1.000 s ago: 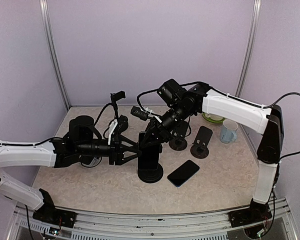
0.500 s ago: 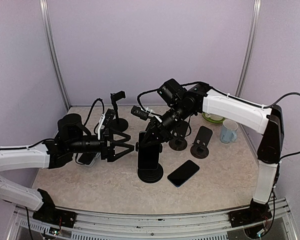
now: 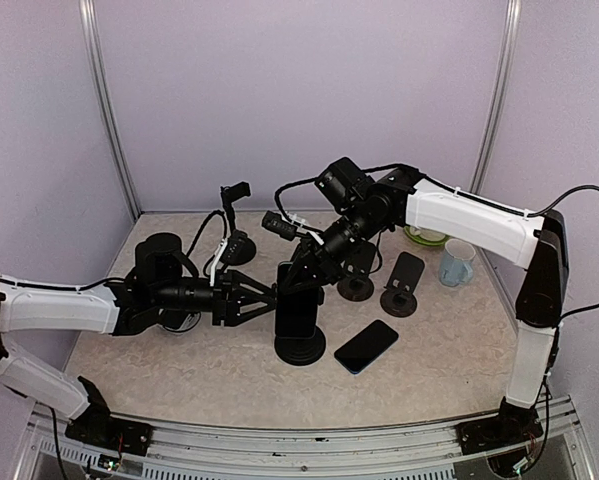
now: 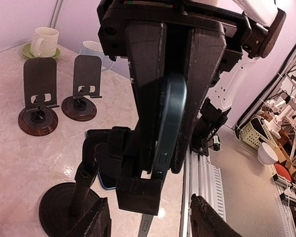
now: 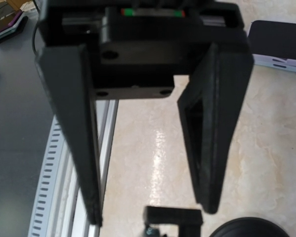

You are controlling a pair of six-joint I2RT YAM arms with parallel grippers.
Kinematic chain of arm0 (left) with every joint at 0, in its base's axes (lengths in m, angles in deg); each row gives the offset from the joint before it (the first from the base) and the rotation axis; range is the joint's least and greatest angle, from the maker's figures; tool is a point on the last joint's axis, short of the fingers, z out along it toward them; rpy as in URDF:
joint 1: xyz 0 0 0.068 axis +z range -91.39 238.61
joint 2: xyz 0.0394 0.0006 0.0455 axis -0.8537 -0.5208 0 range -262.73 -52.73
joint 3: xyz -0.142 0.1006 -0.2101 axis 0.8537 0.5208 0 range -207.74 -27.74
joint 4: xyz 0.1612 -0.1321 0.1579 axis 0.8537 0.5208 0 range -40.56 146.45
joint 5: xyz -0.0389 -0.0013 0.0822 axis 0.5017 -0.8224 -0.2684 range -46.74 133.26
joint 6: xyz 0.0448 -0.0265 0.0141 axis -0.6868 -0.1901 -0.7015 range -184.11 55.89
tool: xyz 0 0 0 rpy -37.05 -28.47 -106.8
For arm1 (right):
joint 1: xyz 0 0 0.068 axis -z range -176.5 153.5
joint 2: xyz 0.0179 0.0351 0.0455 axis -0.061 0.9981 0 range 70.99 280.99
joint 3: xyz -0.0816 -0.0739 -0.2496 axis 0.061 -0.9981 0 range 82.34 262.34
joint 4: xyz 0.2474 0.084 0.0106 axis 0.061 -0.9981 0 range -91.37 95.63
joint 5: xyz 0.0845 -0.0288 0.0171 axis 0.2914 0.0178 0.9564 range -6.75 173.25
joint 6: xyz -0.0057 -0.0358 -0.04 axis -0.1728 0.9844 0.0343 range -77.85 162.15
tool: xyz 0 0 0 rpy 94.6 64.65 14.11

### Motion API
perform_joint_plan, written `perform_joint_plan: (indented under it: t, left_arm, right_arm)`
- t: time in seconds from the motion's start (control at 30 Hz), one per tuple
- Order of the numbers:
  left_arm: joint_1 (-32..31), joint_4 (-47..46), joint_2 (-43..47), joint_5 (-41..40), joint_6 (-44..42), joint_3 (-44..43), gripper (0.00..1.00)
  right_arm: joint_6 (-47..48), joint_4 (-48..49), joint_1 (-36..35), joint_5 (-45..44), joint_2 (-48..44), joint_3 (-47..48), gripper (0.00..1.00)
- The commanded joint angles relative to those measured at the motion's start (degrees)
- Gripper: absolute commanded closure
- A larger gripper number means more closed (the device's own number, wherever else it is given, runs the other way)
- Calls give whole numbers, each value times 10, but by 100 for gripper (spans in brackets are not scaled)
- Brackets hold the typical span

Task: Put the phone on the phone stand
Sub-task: Install the phone on the phone stand.

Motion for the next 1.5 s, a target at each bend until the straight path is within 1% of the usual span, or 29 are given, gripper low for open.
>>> perform_joint_plan:
  t: [0.0, 0.2, 0.37, 0.43, 0.5, 0.77, 1.07, 1.3, 1.47]
  left_arm:
    - [5, -28, -10, 24, -4, -24, 50]
    - [10, -36, -20, 33, -3, -29, 67]
    - [11, -41, -24, 39, -2, -31, 86]
    - [12, -44, -22, 40, -2, -29, 92]
    - [13, -48, -19, 41, -2, -27, 99]
    - [17, -69, 5, 39, 3, -9, 100]
    - [19, -65, 50, 36, -8, 14, 100]
    - [19, -69, 62, 12, -11, 28, 100]
    - [19, -72, 76, 6, -9, 36, 100]
  right_arm:
    - [-9, -69, 23, -118, 32, -34, 100]
    - [-7, -70, 22, -119, 32, -33, 100]
    - [-6, -71, 23, -120, 34, -34, 100]
    - [-6, -71, 23, -121, 34, -34, 100]
    - [-7, -71, 23, -121, 33, -35, 100]
    - [-15, -71, 28, -134, 35, -44, 100]
    - [-30, -70, 42, -144, 36, -52, 100]
    - [-34, -78, 42, -155, 37, -54, 100]
    - [-46, -82, 42, -182, 39, -54, 100]
